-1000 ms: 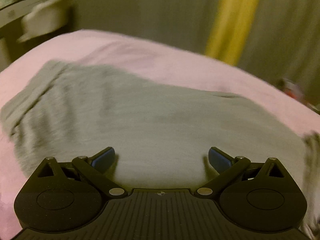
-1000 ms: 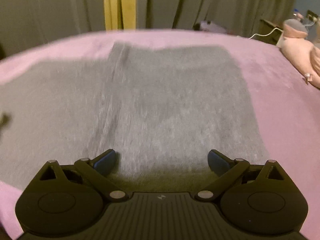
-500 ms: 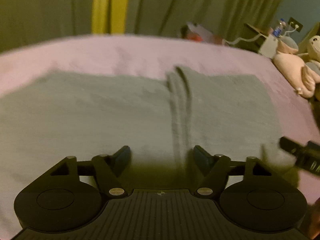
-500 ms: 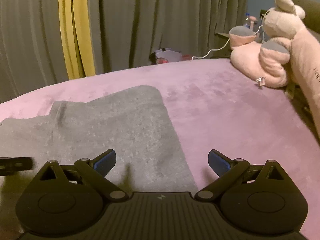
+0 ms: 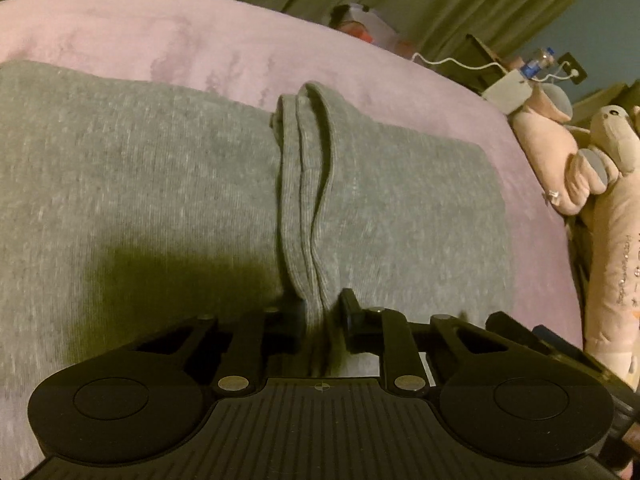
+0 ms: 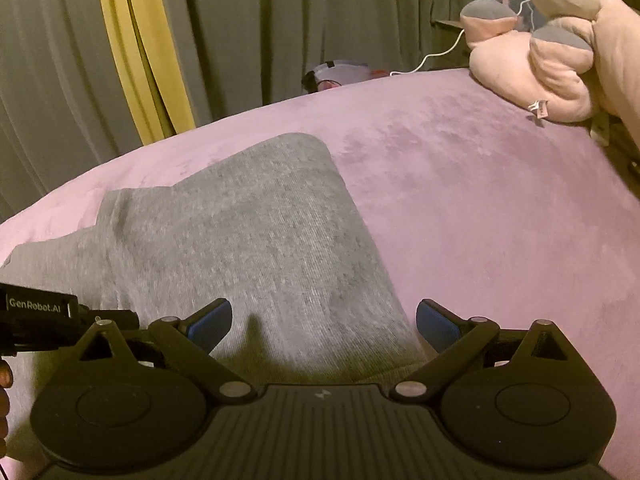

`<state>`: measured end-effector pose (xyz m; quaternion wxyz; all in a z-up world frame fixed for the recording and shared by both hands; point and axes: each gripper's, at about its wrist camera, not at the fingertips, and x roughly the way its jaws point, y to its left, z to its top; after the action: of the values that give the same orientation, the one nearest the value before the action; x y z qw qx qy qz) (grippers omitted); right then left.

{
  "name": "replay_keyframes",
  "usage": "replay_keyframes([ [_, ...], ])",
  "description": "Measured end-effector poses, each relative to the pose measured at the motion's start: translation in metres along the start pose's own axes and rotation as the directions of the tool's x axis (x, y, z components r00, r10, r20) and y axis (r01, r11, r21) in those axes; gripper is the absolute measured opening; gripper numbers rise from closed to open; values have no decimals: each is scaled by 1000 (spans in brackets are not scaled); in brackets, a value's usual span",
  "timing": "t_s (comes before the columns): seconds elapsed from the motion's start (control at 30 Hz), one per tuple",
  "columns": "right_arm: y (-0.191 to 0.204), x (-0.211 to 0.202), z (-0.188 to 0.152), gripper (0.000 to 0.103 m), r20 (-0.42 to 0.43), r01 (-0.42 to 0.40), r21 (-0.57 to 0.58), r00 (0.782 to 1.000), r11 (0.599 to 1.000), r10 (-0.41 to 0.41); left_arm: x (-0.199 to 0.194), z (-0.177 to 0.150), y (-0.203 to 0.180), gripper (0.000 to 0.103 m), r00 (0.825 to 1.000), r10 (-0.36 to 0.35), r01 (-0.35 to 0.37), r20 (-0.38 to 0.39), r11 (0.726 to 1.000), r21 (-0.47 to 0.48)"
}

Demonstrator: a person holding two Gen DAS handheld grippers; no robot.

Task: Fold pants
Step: 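Hold the pants with the left gripper while the right gripper hovers open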

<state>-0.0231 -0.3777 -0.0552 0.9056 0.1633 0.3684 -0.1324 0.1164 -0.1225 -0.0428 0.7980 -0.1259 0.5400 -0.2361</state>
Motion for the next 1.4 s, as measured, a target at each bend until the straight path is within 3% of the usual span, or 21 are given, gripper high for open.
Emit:
replay_keyframes([
  [0.1,3,-1,-1,99,0,0,-19,1000,1000,0,1,0,2,28,1000,-5,5,3,999,-36],
  [0.27,5,-1,-2,99,-9,-1,-42,1000,999,0,4,1,-6,52,1000,-17,17,-11,999,-37],
  [0.33,6,-1,-2,99,-12,1,-44,1000,999,-1,6,2,-12,42,1000,23,-23,-7,999,-27],
  [0.37,6,0,-2,99,-15,3,-42,1000,999,-4,6,2,-15,27,999,49,-49,5,999,-3],
  [0.4,5,0,-2,99,-17,6,-40,1000,999,-7,4,2,-16,22,998,59,-59,14,998,18],
  [0.5,2,0,-1,99,-11,5,-22,1000,1000,-5,-4,-1,-17,18,998,53,-54,38,998,32],
  [0.77,-2,-7,-2,99,28,-22,-3,999,1000,22,-39,-9,-33,17,988,96,-111,121,986,125],
  [0.9,0,-6,-2,99,25,-20,-23,999,1000,20,-53,-7,-23,17,982,124,-145,146,979,142],
  [1.23,3,3,-1,99,-21,-23,-38,1000,999,22,-62,-12,22,20,974,189,-201,122,975,92],
  [1.3,6,2,-1,99,-17,-25,-49,1000,998,24,-60,-13,25,34,974,185,-193,129,980,51],
  [1.4,9,-6,-3,99,42,-38,-65,998,997,41,-60,-8,31,35,969,205,-205,139,979,-10],
])
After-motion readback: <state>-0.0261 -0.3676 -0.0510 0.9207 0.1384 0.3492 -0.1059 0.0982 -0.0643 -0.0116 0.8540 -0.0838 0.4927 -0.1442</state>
